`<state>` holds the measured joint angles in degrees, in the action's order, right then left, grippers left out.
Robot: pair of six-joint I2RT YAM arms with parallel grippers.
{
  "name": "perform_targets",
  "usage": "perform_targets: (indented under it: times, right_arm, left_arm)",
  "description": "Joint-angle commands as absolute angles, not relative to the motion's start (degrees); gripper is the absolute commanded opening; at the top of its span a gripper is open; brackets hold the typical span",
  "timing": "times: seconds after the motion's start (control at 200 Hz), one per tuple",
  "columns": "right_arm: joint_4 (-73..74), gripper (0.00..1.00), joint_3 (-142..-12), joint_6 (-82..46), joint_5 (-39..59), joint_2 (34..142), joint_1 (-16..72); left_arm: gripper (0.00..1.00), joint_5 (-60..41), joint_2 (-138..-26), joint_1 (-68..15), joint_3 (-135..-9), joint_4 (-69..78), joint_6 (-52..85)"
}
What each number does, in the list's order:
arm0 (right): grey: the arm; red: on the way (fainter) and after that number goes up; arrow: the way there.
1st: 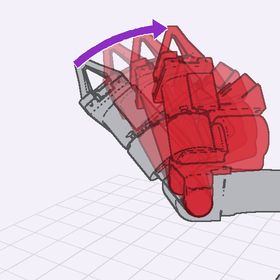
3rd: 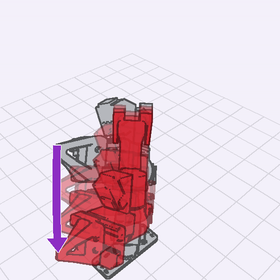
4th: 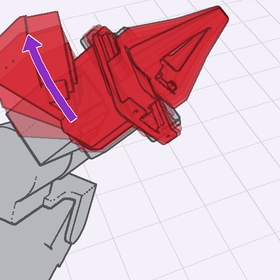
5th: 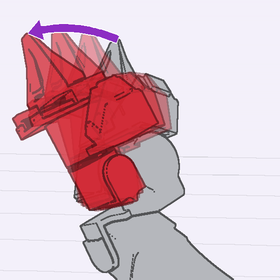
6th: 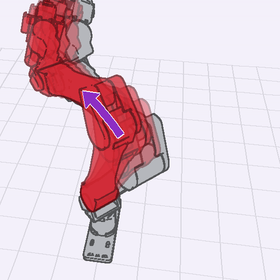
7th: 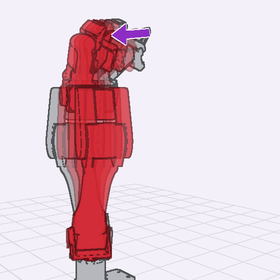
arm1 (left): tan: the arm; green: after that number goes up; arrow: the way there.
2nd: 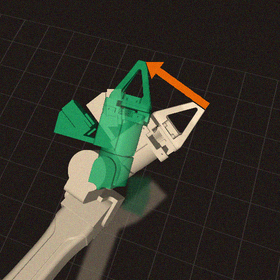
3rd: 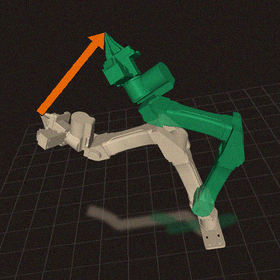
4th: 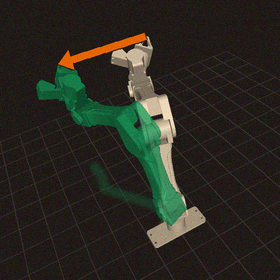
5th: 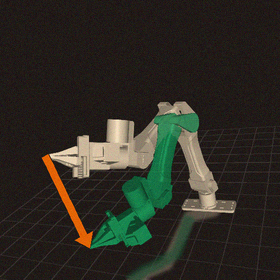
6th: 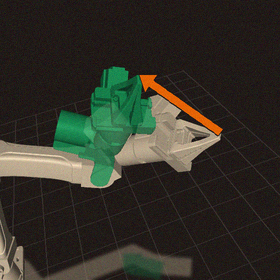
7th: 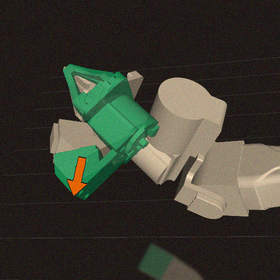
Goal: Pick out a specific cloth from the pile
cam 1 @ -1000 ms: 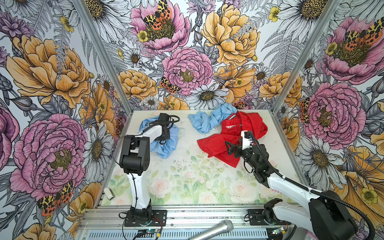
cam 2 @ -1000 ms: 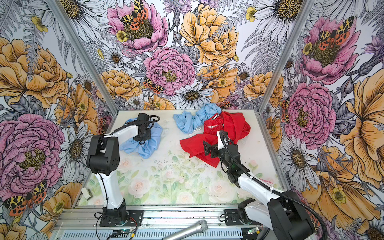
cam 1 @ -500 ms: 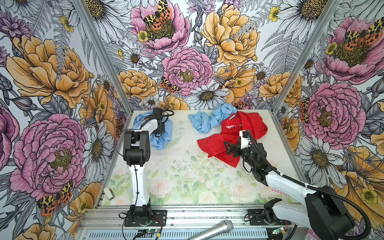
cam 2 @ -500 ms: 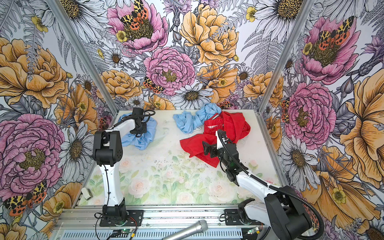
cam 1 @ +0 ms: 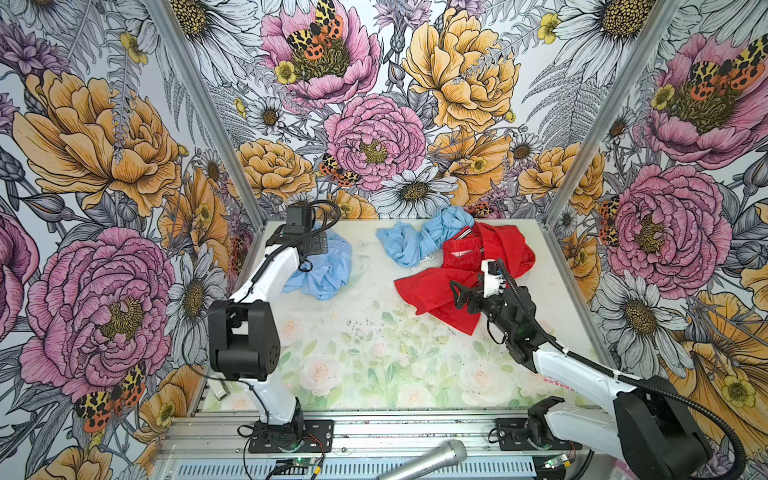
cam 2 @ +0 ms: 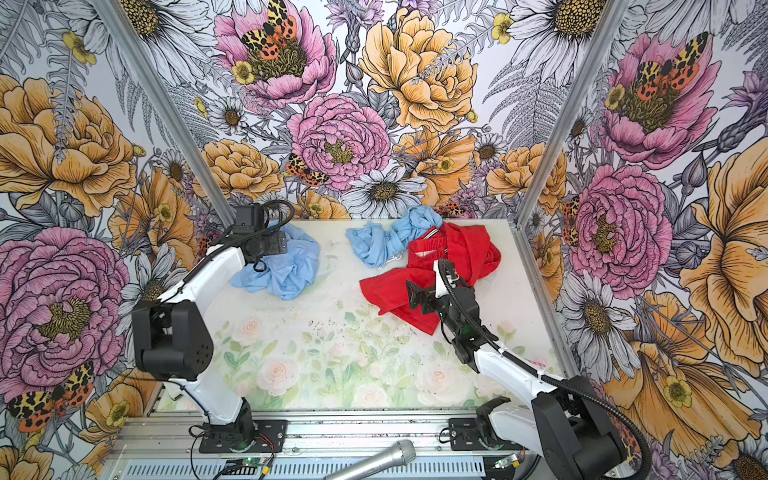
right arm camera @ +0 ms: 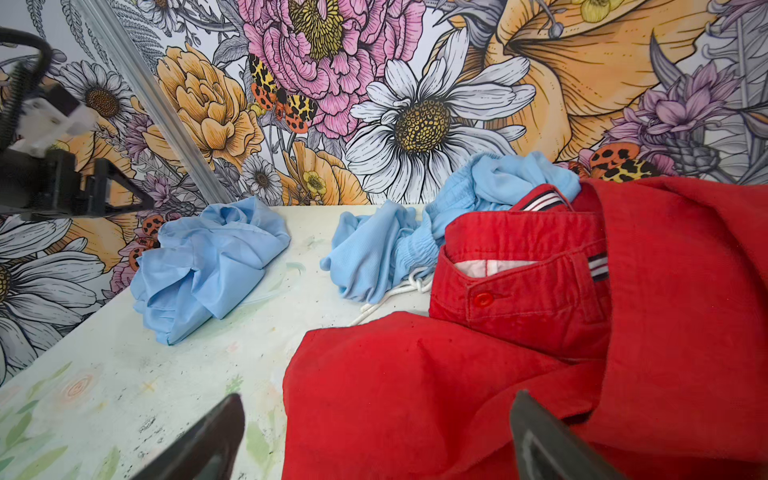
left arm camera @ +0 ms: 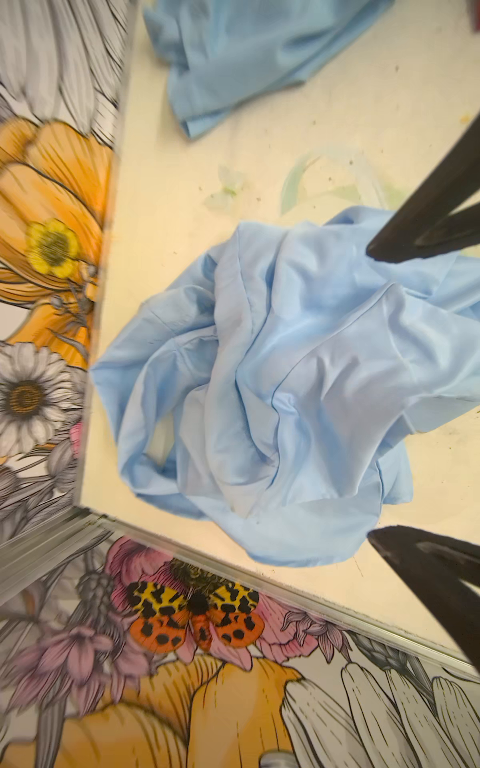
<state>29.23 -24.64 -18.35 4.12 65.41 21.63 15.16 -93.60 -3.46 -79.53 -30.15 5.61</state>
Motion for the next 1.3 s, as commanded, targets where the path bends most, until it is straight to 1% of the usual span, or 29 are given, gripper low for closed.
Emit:
perform_targets:
  times: [0.0,0.095,0.14,0.195,0.275,0.32,0.375,0.43,0.48,0.535,0.57,0.616,0.721,0.806,0.901,0.966,1.051,1.081,1.106,1.141,1.171,1.191,1.241,1.296]
  right_arm:
    - [28.3,0.99,-24.5,-19.3,1.6,61.9,20.3]
    - [23.0,0.99,-24.5,-19.6,-4.4,57.7,17.9]
    - [20.4,0.99,-24.2,-20.0,-7.7,55.2,16.2]
    - [18.3,1.00,-23.3,-20.5,-11.3,51.8,14.0]
    - [17.4,1.00,-21.0,-19.8,-17.6,46.1,11.7]
    - [17.4,0.99,-19.5,-18.4,-22.3,43.1,11.1]
    - [17.3,1.00,-18.1,-17.1,-27.9,40.6,10.6]
    - [17.4,0.99,-17.1,-16.2,-31.2,39.5,9.8]
    - [18.6,0.99,-16.5,-15.6,-31.9,40.2,9.1]
    - [21.6,0.99,-15.7,-14.2,-30.9,42.5,8.7]
    - [24.7,1.00,-14.9,-13.2,-30.3,44.8,8.6]
    - [27.3,1.00,-14.5,-12.8,-29.9,47.8,8.6]
    - [30.6,1.00,-15.2,-11.4,-27.2,55.9,8.6]
    - [35.4,0.99,-14.2,-10.6,-27.0,61.2,8.7]
    - [40.6,0.99,-13.5,-10.1,-26.2,66.5,8.8]
    - [43.3,0.99,-13.2,-8.4,-21.9,67.6,8.7]
    - [49.8,1.00,-11.4,-7.7,-20.8,69.2,8.6]
    - [53.1,1.00,-10.6,-7.5,-20.9,70.3,8.5]
    - [53.1,0.99,-10.8,-7.6,-21.0,70.8,8.4]
    - [49.5,0.99,-12.0,-8.2,-20.8,70.2,8.2]
    - [48.7,0.99,-12.6,-8.1,-19.9,70.2,7.9]
    - [49.1,0.99,-12.7,-7.7,-19.8,70.6,7.8]
    - [48.3,0.99,-13.0,-7.8,-19.8,70.6,7.8]
    - [49.3,0.99,-12.6,-6.0,-19.7,70.4,7.9]
  left_arm:
    - [0.99,12.6,-85.1,-3.1,-73.2,-24.8,9.1]
    - [0.99,12.4,-74.8,-3.9,-61.0,-17.8,13.5]
    - [0.99,14.9,-69.2,-4.8,-53.3,-12.3,15.5]
    - [0.99,20.8,-62.4,-6.4,-43.7,-5.0,15.7]
    - [0.99,32.2,-54.8,-10.8,-30.4,4.7,12.3]
    - [0.99,36.9,-52.5,-12.5,-24.5,9.4,10.1]
    - [0.99,39.1,-50.9,-12.9,-18.5,15.8,7.9]
    - [0.99,38.5,-50.9,-12.5,-13.3,24.0,5.9]
    - [0.99,37.1,-52.2,-11.9,-10.2,31.0,3.3]
    - [0.99,35.7,-55.1,-10.5,-9.0,36.6,2.0]
    - [0.99,34.2,-56.7,-9.5,-9.8,37.2,1.7]
    - [0.99,30.6,-59.0,-8.0,-10.0,39.2,1.2]
    - [0.99,23.1,-66.3,-4.8,-10.3,48.9,2.2]
    - [0.99,17.8,-72.6,-2.6,-10.8,56.9,3.0]
    - [0.99,15.6,-73.3,-1.8,-14.0,51.5,2.3]
    - [0.99,13.7,-74.4,-0.5,-14.8,51.6,2.7]
    - [0.99,12.5,-76.4,0.7,-14.9,53.0,2.4]
    - [0.99,12.8,-79.7,1.4,-14.2,58.0,3.1]
    - [0.99,12.4,-83.4,2.3,-13.8,62.3,4.0]
    - [0.99,8.1,-89.2,3.9,-13.9,68.8,5.0]
    - [0.99,4.1,-91.8,4.4,-13.9,73.1,4.3]
    - [0.99,3.1,-90.9,4.7,-13.9,71.4,4.3]
    - [0.99,5.6,-86.9,4.3,-15.0,63.0,4.6]
    - [0.99,5.3,-88.2,4.2,-15.5,64.0,4.4]
